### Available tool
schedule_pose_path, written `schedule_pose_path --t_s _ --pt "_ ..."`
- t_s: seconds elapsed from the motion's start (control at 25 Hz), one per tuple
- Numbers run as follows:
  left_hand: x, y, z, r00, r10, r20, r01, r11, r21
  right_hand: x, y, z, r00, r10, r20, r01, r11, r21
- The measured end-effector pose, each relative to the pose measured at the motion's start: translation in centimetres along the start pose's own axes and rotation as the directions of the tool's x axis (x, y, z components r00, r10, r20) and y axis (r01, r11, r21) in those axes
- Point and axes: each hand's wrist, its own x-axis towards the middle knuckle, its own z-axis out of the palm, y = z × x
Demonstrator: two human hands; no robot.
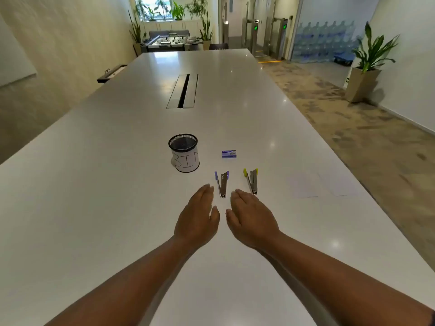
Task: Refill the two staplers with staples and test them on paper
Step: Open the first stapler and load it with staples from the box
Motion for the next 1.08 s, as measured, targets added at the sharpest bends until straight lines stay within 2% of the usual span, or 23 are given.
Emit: schedule_pose_path --t_s 0.2,0.36,0.56,0.72,0.8,0.92,1.08 --pt "0.6 -0.5 -0.1 1.000 0.028 0.002 -0.028 0.994 -0.102 2.1 -0.6 0.6 0.998 0.057 -0.037 -0.054 0.995 0.081" --pt "0.9 -0.8 -0.3 0.999 -0.045 -0.019 0.039 0.970 -0.239 4.4 -1.4 0.5 0.990 0.083 -0.111 -0.063 0.982 0.176" --pt "1.4 -0.9 -0.4 0.991 -0.124 0.044 0.132 0.929 -0.347 7.2 -1.9 -0.2 0.985 0.139 -0.101 -0.128 0.985 0.114" --pt "1.5 -1.2 -0.2 0.978 -0.187 0.091 0.208 0.892 -0.401 7.2 -1.9 0.0 0.986 0.113 -0.125 -0.096 0.986 0.137" --pt "1.6 -1.1 -0.2 0.975 -0.196 0.101 0.220 0.865 -0.451 6.3 -1.7 0.2 0.983 0.106 -0.149 -0.075 0.977 0.200" --pt "1.7 -0.9 -0.2 0.978 -0.191 0.087 0.209 0.863 -0.459 4.7 -1.1 0.3 0.962 0.195 -0.189 -0.114 0.921 0.372" --pt "2.6 -0.2 -0.8 0.953 -0.299 0.044 0.276 0.804 -0.526 3.1 -0.7 0.4 0.944 0.242 -0.224 -0.094 0.849 0.520"
